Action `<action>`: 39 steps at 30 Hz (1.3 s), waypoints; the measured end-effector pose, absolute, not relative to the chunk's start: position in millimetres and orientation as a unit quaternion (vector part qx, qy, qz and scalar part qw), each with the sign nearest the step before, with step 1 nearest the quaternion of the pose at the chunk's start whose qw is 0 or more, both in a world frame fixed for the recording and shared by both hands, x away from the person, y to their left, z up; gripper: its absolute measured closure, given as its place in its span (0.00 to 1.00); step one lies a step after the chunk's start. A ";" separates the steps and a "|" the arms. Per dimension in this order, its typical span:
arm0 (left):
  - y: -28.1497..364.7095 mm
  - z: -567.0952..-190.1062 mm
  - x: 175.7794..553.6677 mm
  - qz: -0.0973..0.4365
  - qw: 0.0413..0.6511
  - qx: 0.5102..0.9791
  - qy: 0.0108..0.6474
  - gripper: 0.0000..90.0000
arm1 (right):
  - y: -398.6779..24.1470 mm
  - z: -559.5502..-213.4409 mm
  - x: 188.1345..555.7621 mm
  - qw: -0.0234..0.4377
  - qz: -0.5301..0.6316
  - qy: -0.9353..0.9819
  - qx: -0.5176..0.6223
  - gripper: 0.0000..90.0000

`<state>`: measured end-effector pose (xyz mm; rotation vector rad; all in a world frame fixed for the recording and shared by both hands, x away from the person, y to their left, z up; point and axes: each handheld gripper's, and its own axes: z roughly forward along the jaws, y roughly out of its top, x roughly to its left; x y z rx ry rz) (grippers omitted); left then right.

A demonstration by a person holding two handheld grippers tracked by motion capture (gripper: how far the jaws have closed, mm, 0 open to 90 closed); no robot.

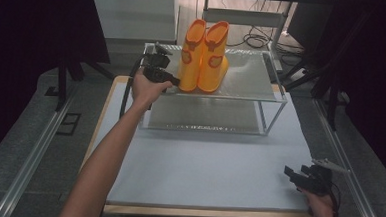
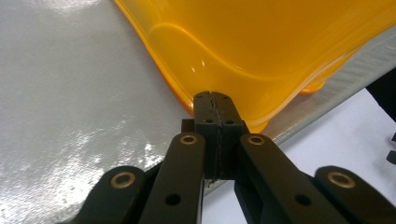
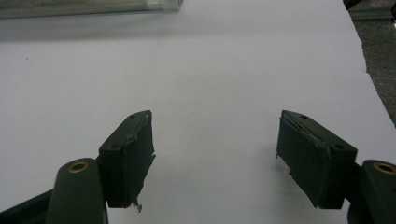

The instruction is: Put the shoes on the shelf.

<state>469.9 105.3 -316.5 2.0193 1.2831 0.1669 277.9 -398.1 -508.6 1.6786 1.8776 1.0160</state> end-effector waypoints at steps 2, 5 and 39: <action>101.1 -315.7 469.2 0.064 0.365 0.785 0.497 1.00 | -398.4 -508.6 278.0 0.213 0.366 0.676 0.603 0.30; 94.3 -315.3 469.1 0.057 0.369 0.786 0.493 1.00 | -397.7 -508.5 277.9 0.213 0.367 0.676 0.602 0.30; 120.9 -303.6 424.8 0.055 0.416 0.801 0.427 0.65 | -398.2 -507.2 275.9 0.214 0.366 0.676 0.603 0.30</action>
